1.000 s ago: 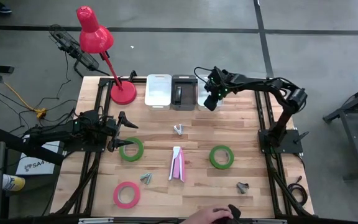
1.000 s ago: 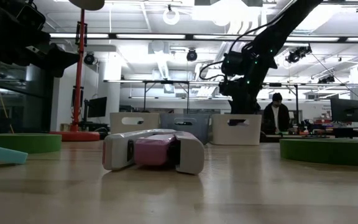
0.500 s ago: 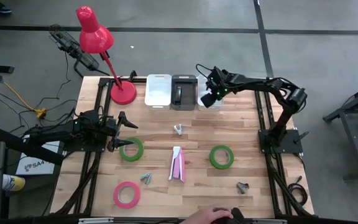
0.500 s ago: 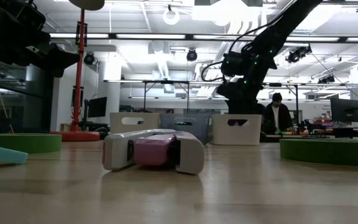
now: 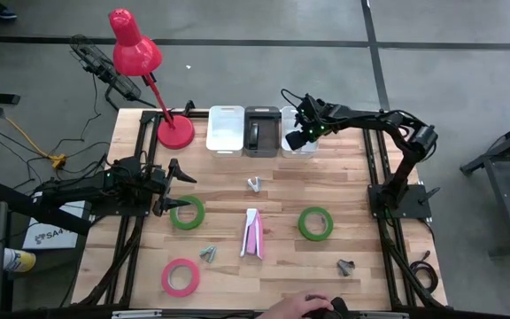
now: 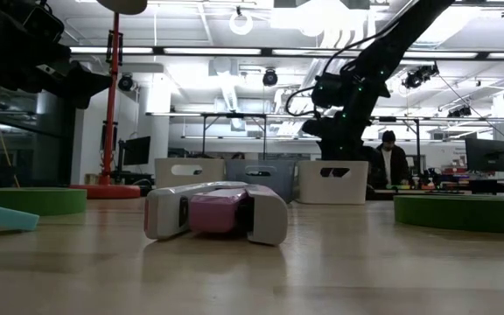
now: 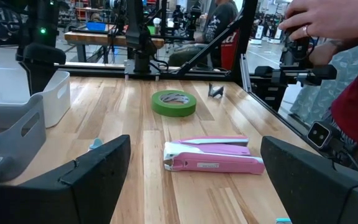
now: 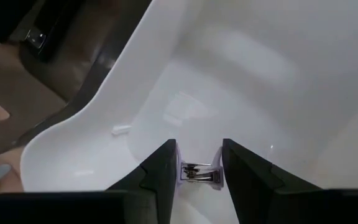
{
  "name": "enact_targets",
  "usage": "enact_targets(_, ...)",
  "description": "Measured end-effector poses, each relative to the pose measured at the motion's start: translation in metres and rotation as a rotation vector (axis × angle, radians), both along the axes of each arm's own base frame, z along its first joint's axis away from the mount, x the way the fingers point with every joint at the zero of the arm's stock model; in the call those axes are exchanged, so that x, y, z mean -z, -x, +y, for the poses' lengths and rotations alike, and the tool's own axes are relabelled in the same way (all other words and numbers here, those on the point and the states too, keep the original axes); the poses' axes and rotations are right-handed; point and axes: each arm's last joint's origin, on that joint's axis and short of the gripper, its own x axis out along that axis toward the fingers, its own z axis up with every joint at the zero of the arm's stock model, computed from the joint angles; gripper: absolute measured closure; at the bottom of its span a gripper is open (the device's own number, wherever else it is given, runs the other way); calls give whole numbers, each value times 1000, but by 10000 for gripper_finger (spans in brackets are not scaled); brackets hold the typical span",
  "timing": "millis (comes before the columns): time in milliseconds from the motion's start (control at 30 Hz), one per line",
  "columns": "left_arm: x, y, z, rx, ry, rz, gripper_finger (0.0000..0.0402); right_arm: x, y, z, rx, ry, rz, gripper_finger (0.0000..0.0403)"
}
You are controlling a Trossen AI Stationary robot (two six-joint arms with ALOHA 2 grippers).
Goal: Pick and place Stapler, Stapler remover, tape
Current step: Put the purple staple remover into the right white bin, then put the black staple remover into the right white bin
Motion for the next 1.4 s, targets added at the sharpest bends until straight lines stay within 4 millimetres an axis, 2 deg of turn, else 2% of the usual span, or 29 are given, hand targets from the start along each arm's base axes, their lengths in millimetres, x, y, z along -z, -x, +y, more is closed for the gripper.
enact_targets(133,0,0,0,3,0,0,46,0,0,0,1,-4,-9,269)
enact_targets(367,0,0,0,3,0,0,46,0,0,-1,0,-3,-11,209)
enact_targets(533,0,0,0,3,0,0,46,-1,-1,-2,7,6,-27,184)
enact_targets(1033,0,0,0,2,0,1,46,-20,-5,-14,25,50,-55,180)
enact_targets(1400,0,0,0,-2,0,0,46,-55,-12,1,-27,74,-111,180)
